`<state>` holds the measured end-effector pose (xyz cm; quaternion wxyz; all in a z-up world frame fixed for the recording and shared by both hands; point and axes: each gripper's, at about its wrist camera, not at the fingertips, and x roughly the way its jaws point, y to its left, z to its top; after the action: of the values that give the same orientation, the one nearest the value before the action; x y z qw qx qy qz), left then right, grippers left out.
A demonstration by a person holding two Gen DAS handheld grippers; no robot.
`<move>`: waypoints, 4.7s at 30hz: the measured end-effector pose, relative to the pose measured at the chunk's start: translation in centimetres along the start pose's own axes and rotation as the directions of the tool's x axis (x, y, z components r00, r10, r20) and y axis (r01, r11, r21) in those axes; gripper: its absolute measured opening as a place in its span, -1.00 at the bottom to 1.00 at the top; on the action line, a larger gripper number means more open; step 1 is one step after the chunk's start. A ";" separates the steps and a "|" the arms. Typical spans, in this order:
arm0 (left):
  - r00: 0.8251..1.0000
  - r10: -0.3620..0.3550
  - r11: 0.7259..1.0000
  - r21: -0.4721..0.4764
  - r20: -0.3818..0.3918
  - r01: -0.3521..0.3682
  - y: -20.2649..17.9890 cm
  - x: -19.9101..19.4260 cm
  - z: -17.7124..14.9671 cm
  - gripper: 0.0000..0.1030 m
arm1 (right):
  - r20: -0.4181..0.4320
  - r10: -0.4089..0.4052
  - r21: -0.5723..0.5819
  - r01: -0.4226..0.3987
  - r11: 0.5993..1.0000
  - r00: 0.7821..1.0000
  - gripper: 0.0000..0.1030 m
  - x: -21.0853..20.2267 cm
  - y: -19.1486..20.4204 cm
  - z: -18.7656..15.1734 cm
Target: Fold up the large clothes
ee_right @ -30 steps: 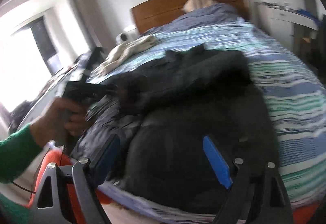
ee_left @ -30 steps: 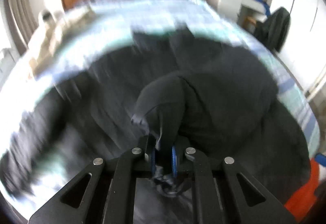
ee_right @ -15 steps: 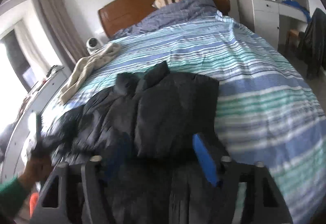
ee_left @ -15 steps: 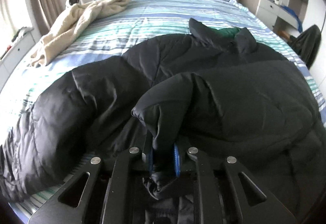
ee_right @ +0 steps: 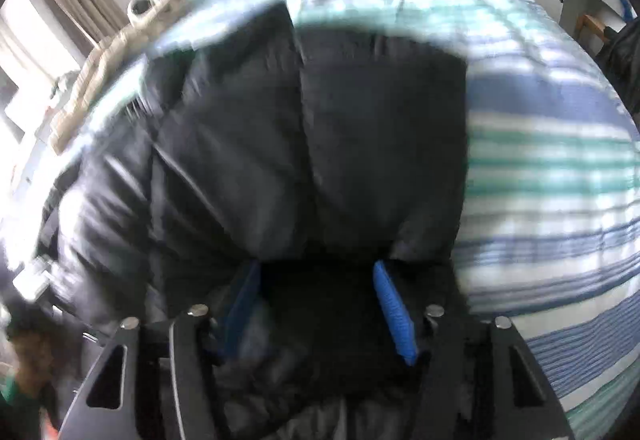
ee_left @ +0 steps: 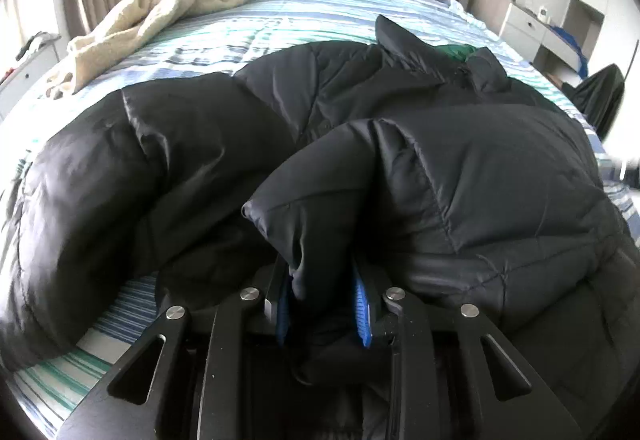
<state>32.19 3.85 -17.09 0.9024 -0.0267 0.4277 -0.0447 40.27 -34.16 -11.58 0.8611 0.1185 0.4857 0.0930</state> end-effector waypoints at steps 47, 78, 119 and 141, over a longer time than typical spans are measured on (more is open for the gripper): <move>0.982 0.180 0.739 -0.653 -0.050 -0.168 21.9 -15.0 -9.8 0.81 | 0.207 0.033 0.003 -0.034 0.999 0.978 0.50 -18.1 7.9 -23.6; 0.789 0.228 0.974 -0.123 0.571 -0.193 0.4 -26.7 11.6 -0.86 | 0.229 0.173 -0.095 -0.155 0.983 0.958 0.50 -18.5 13.4 -26.8; 0.993 0.108 0.994 0.017 0.053 -0.109 -1.1 -10.8 -4.7 0.84 | 0.289 0.029 0.051 -0.045 0.998 0.957 -0.60 -9.4 2.8 -5.4; 0.998 0.064 0.992 0.113 -0.013 -0.062 -2.8 -0.5 2.4 -0.07 | 0.044 0.020 0.043 -0.022 0.999 0.999 -0.11 -0.2 2.3 -2.8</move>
<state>33.55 1.18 -14.98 0.8999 0.0381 0.4325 -0.0407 37.64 -31.69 -12.12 0.8676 0.1443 0.4674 0.0890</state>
